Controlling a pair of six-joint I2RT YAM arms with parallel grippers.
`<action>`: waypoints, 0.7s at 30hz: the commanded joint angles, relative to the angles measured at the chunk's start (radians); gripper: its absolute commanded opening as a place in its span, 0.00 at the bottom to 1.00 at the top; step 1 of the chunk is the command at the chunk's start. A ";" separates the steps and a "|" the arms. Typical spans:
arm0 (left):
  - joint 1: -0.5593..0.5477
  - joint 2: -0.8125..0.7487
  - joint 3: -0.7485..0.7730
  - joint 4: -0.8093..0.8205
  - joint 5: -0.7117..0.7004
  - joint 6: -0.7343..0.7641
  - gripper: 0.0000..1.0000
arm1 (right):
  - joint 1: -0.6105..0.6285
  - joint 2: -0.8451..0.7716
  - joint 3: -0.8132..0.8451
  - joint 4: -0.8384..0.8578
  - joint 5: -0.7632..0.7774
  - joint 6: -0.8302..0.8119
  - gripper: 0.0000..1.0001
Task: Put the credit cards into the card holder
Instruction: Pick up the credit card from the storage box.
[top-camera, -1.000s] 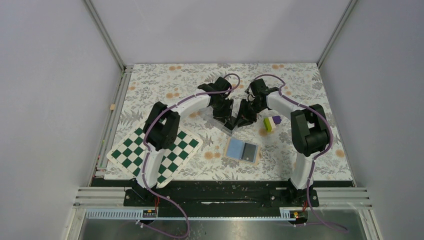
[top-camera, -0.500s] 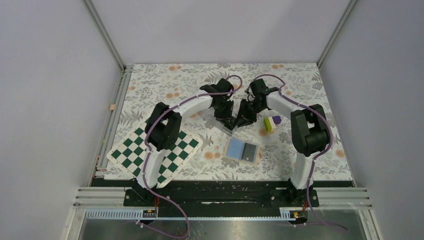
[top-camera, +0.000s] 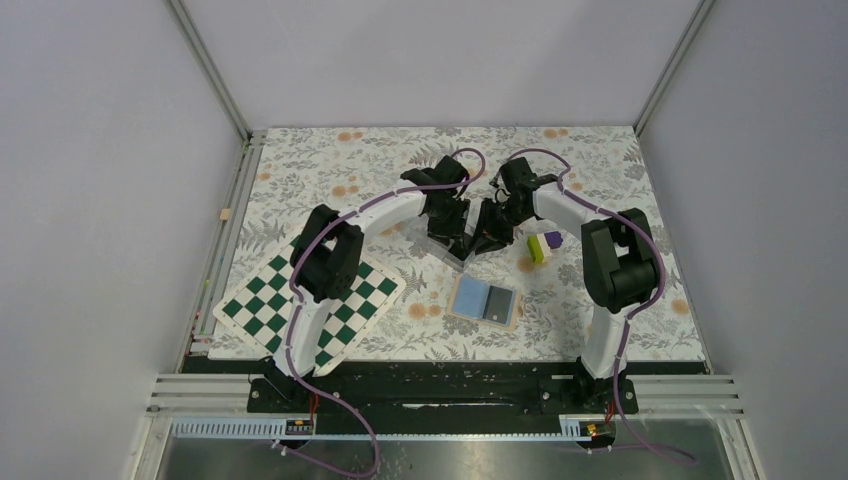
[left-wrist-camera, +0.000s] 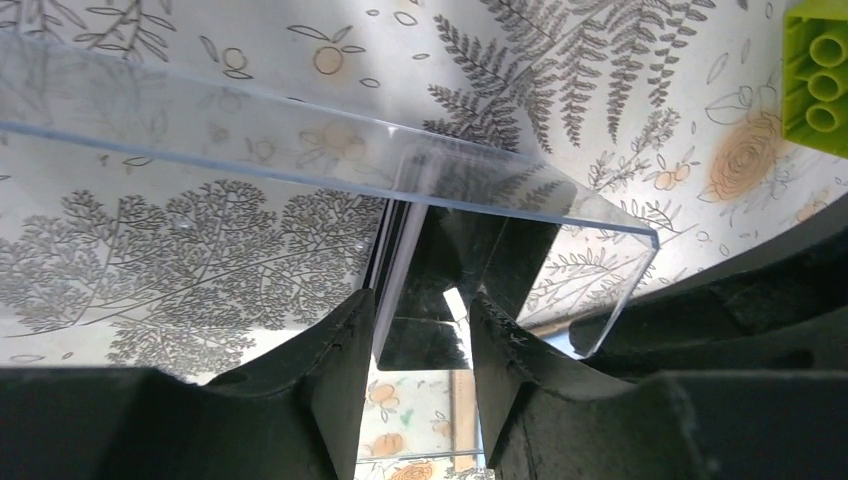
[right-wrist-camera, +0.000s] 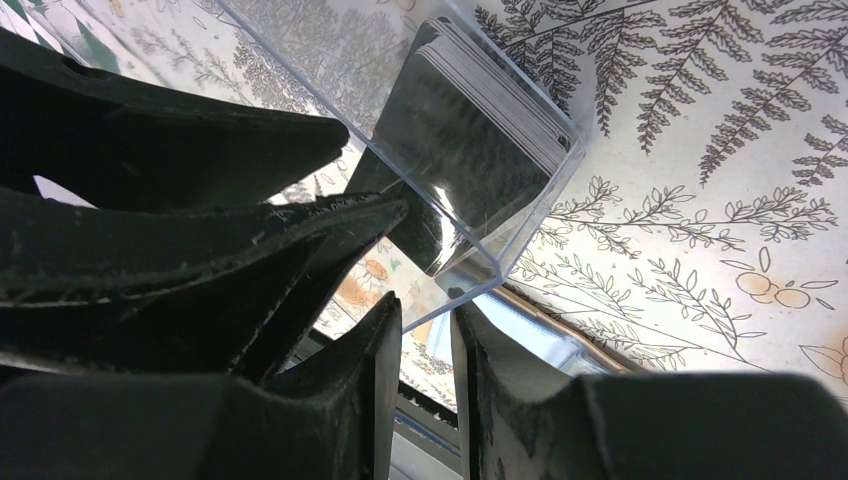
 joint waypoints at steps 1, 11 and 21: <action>-0.001 -0.049 0.025 0.014 -0.074 0.011 0.39 | 0.009 0.005 0.011 -0.010 -0.024 -0.017 0.31; -0.010 0.008 0.024 0.004 0.002 0.011 0.27 | 0.009 0.007 0.007 -0.010 -0.024 -0.018 0.31; -0.012 0.008 0.035 0.006 0.037 0.014 0.14 | 0.010 0.008 0.008 -0.009 -0.025 -0.019 0.31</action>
